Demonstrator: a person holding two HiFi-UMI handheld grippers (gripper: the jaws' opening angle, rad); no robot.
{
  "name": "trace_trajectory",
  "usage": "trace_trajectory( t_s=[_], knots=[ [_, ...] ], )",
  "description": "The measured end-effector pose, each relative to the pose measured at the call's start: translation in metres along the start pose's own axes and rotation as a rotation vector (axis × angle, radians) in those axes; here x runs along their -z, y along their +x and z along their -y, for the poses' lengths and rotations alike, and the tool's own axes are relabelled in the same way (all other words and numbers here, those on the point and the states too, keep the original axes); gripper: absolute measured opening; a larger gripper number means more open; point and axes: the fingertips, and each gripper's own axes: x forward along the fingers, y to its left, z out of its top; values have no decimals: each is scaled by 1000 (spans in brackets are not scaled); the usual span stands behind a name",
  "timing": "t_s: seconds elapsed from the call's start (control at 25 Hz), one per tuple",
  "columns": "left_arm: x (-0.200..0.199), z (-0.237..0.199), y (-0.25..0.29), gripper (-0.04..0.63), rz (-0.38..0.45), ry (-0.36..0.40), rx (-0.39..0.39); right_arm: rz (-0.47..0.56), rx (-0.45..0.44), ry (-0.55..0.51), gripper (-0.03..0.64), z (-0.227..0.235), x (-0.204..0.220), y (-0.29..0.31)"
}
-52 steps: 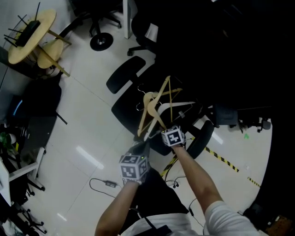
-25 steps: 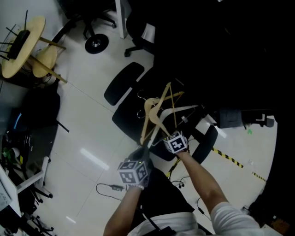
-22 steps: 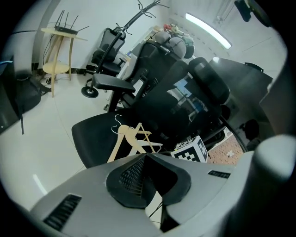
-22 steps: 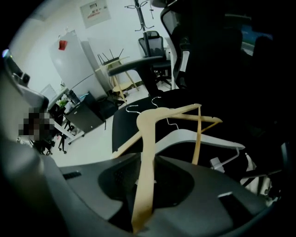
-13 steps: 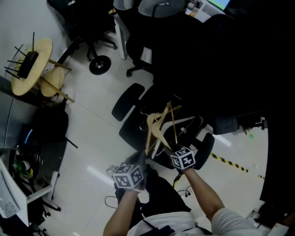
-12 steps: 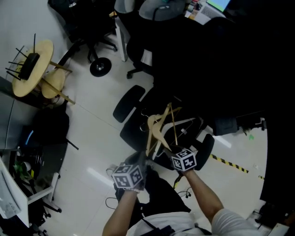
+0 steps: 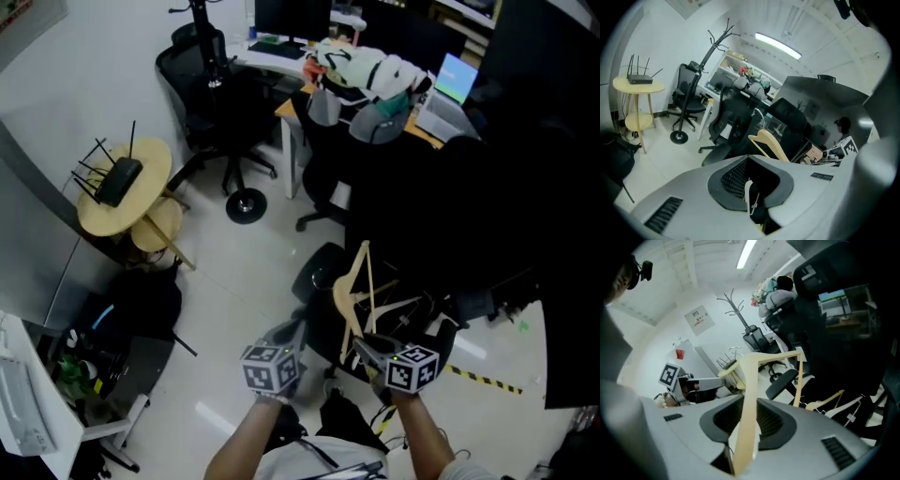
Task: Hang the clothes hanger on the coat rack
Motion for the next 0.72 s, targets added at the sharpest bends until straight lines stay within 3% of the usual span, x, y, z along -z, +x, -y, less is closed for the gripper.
trace_trajectory(
  t_s=[0.36,0.72],
  knots=[
    [-147,-52,-108,-3,164,155,7,123,-173,-87,104,-155,-113,53],
    [-274,-56,-175,-2,314,234,45,224,-313,-179,104,-247,-261,62]
  ],
)
